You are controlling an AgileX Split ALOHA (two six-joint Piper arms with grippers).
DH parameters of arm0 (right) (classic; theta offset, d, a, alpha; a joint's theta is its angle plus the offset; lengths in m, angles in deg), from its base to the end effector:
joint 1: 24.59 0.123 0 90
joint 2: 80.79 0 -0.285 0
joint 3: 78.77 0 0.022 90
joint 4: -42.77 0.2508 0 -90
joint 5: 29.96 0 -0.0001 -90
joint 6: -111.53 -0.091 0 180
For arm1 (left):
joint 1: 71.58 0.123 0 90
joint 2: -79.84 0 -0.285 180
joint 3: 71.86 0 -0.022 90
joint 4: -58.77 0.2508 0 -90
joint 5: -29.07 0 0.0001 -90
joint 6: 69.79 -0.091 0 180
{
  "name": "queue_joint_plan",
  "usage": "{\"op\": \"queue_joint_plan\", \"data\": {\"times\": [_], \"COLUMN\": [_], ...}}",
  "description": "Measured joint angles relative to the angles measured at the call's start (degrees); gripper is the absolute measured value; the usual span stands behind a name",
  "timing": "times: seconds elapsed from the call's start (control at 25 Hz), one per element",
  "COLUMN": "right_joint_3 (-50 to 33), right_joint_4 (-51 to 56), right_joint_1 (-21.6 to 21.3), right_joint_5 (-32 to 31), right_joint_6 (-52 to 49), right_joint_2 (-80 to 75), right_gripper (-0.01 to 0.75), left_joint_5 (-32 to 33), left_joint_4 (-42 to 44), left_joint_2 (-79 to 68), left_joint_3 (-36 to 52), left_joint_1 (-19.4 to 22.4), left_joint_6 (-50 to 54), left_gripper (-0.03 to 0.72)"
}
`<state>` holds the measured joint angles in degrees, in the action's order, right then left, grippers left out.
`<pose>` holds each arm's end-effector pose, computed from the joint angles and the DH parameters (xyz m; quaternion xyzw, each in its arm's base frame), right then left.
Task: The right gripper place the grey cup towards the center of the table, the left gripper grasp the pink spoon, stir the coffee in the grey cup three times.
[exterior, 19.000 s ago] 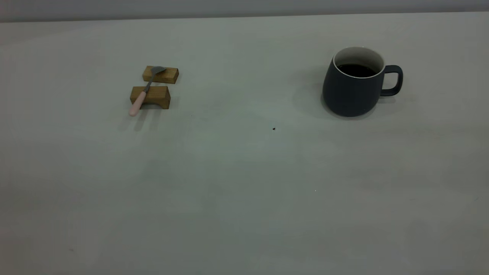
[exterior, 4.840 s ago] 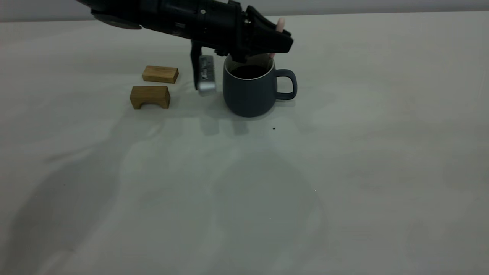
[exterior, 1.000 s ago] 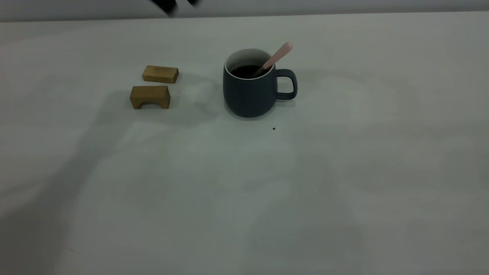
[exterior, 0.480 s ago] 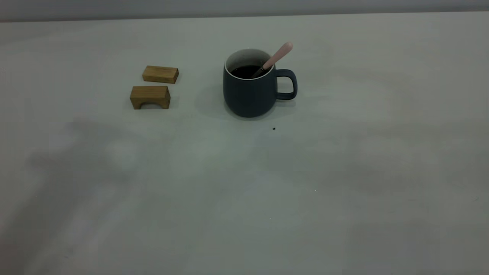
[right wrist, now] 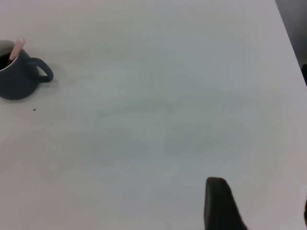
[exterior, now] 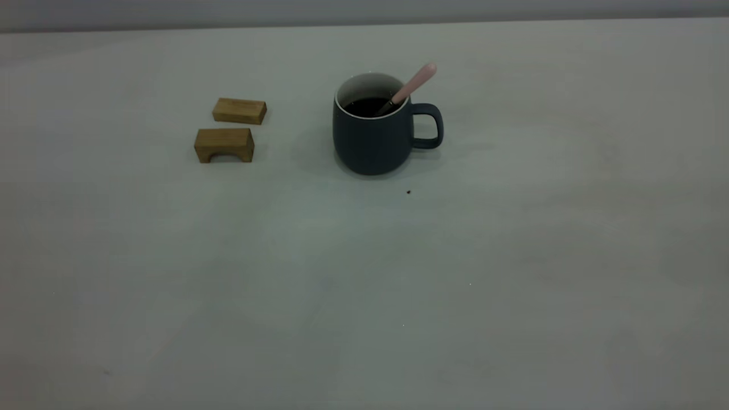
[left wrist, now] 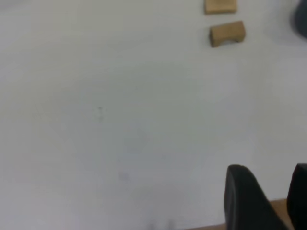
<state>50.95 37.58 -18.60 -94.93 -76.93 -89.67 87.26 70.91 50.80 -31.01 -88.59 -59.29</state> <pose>-0.0016 -0.0077 0.2636 0.0213 0.8823 0.0140 0.4700 0.0523 0.0010 0.3137 0.0615 0.8920 -0.0013 0.4478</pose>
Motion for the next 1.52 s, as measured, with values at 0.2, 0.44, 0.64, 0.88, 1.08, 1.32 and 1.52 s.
{"op": "queue_joint_plan", "data": {"times": [0.2,0.44,0.64,0.88,1.08,1.32,1.52], "right_joint_3": [0.0,0.0,0.0,0.0,0.0,0.0,0.0], "right_joint_4": [0.0,0.0,0.0,0.0,0.0,0.0,0.0], "right_joint_1": [0.0,0.0,0.0,0.0,0.0,0.0,0.0], "right_joint_5": [0.0,0.0,0.0,0.0,0.0,0.0,0.0], "right_joint_6": [0.0,0.0,0.0,0.0,0.0,0.0,0.0], "right_joint_2": [0.0,0.0,0.0,0.0,0.0,0.0,0.0], "right_gripper": [0.452,0.452,0.452,0.452,0.452,0.452,0.452], "left_joint_5": [2.2,6.3,6.7,6.8,6.9,6.9,6.9], "left_joint_4": [-0.3,-3.0,-5.6,-5.7,-5.7,-5.7,-5.7], "left_joint_2": [16.9,21.0,22.2,22.3,22.3,22.3,22.3], "left_joint_3": [6.5,8.1,8.4,8.4,8.4,8.4,8.4], "left_joint_1": [7.6,15.1,15.9,15.9,15.9,15.9,15.9], "left_joint_6": [0.1,0.3,0.3,0.3,0.3,0.3,0.3], "left_gripper": [0.289,0.289,0.289,0.289,0.289,0.289,0.289]}}
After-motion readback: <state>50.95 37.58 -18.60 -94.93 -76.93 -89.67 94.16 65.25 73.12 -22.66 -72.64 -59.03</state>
